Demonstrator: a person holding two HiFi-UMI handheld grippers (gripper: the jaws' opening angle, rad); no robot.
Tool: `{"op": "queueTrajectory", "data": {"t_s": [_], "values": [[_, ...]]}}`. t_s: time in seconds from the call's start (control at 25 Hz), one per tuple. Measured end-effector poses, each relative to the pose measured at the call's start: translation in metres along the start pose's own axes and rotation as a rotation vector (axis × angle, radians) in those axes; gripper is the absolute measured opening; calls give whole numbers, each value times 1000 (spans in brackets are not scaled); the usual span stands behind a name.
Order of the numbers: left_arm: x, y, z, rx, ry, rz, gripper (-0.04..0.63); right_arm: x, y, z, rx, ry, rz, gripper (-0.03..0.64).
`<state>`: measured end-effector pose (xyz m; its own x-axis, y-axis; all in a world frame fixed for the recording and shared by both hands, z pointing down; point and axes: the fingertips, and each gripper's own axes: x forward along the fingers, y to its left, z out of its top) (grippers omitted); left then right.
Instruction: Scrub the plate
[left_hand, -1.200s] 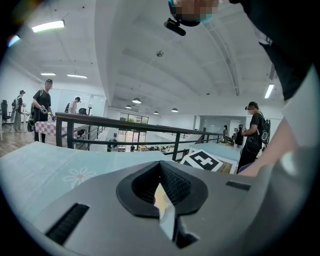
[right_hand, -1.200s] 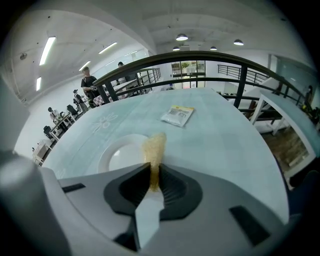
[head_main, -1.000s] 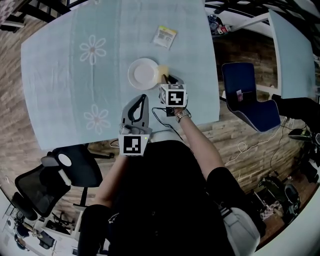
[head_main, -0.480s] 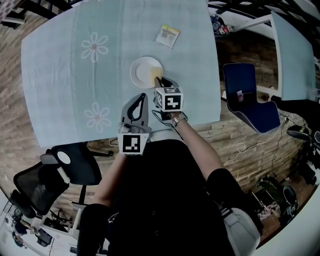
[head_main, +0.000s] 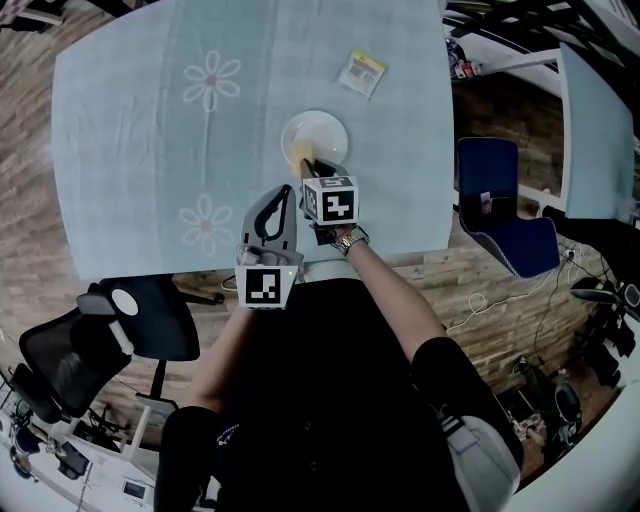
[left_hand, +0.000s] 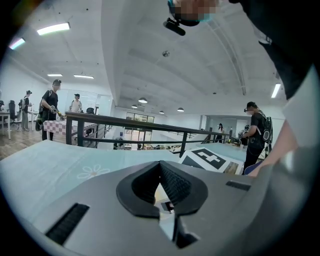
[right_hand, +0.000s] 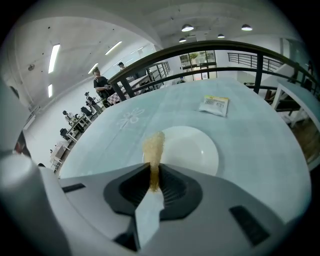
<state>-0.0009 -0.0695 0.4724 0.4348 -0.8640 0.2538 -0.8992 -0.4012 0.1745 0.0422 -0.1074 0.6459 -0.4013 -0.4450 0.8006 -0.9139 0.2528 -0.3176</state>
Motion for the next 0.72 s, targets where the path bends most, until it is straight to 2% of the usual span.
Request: {"op": "queueTrajectory", "data": {"t_s": [0.28,0.6,0.72], "values": [[-2,15,-2,19,9,-7,12,10,13,-8,53,30,4,52],[4,17,0,15,9,-34,12,9,5,-14,116,41,-2,52],[8,13,1,35,5,-58,12,5,-2,-19,149,46,-8,52]]}}
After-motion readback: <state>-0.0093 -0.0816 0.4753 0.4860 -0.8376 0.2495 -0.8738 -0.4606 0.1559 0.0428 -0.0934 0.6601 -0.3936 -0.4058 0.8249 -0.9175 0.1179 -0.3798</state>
